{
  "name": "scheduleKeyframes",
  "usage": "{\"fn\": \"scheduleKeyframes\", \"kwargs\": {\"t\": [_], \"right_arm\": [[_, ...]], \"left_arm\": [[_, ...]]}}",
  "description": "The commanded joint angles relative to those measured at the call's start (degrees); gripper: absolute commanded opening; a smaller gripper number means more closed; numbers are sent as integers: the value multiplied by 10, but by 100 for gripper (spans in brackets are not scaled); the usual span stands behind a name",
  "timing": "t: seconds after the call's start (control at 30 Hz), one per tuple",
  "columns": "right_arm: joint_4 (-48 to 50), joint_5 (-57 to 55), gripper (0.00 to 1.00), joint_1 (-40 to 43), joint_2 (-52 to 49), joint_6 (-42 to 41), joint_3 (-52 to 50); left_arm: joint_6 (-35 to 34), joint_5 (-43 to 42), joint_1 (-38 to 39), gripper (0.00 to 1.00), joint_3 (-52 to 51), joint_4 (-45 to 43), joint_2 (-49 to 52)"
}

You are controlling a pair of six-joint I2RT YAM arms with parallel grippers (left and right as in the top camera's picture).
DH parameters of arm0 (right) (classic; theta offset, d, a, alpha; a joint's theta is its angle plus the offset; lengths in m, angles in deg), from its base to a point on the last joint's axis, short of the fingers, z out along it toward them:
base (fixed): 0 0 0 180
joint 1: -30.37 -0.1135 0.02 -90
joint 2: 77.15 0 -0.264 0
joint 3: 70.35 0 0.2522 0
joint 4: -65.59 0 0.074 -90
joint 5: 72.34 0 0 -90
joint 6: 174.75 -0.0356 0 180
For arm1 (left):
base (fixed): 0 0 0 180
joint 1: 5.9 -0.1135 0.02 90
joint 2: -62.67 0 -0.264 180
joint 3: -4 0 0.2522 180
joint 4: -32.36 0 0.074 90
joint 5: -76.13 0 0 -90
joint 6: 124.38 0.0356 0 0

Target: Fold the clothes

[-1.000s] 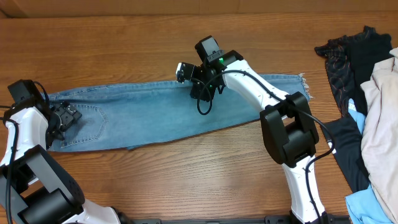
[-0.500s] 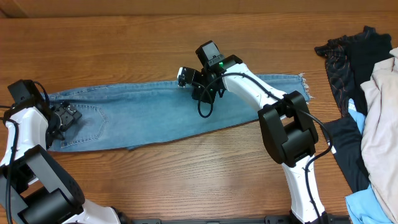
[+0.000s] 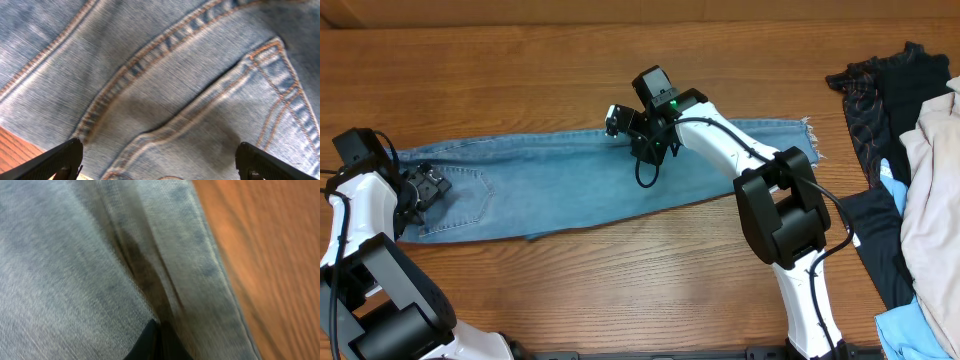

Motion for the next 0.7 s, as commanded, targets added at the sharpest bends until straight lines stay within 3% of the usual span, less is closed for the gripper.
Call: {"fn": "scheduleKeyframes", "kwargs": {"t": [0.0,0.2,0.67], "right_arm": [[-1,-90,4,5,6,-77,58],[22,-99,4,5,15,-92,119],[60,-86,6,9,-18,-92,115]], "left_arm": [[6,-7,-3,100,-3,1,2],[7,-7,-3,100,-3,2,2],[6,-7,-3,100,-3,2,2]]}}
